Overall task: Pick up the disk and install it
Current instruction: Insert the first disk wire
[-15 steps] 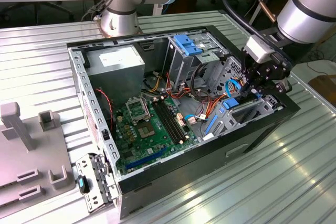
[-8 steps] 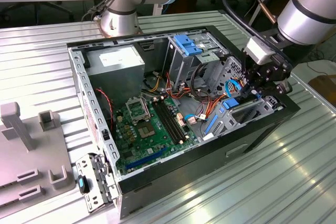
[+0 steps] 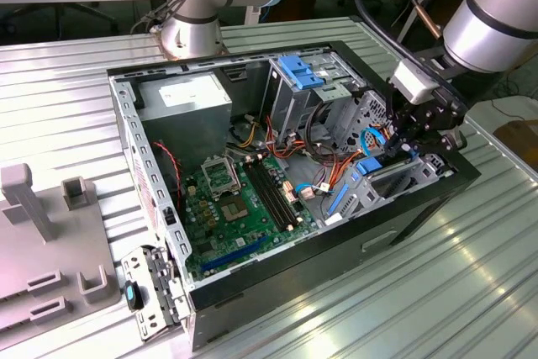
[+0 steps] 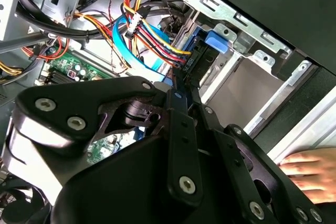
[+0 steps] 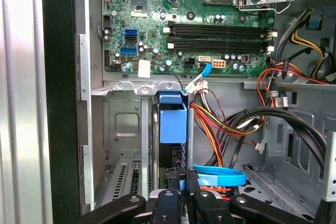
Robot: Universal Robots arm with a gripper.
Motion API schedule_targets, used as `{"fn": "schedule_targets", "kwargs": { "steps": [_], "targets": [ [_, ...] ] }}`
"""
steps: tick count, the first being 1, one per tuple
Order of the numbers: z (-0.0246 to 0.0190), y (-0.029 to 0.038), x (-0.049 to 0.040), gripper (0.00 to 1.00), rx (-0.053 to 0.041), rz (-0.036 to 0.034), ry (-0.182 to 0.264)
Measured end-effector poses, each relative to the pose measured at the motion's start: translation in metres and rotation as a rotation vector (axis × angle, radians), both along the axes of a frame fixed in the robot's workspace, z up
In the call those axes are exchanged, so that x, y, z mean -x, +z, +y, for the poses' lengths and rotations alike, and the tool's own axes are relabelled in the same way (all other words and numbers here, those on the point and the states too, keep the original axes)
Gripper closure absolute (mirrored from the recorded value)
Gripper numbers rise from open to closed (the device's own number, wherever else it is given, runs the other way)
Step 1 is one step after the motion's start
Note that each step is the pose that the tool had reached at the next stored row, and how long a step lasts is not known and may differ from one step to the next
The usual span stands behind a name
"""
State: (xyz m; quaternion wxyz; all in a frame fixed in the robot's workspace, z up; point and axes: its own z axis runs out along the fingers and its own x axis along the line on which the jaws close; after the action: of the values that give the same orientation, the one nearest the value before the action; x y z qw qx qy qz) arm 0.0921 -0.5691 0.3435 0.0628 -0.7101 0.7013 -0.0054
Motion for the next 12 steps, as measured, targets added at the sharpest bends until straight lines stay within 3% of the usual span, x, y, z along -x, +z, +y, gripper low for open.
{"fn": "schedule_targets", "kwargs": {
  "steps": [12],
  "targets": [
    [0.0000,0.0035,0.0000,0.84,0.0006,0.0001,-0.019]
  ]
}}
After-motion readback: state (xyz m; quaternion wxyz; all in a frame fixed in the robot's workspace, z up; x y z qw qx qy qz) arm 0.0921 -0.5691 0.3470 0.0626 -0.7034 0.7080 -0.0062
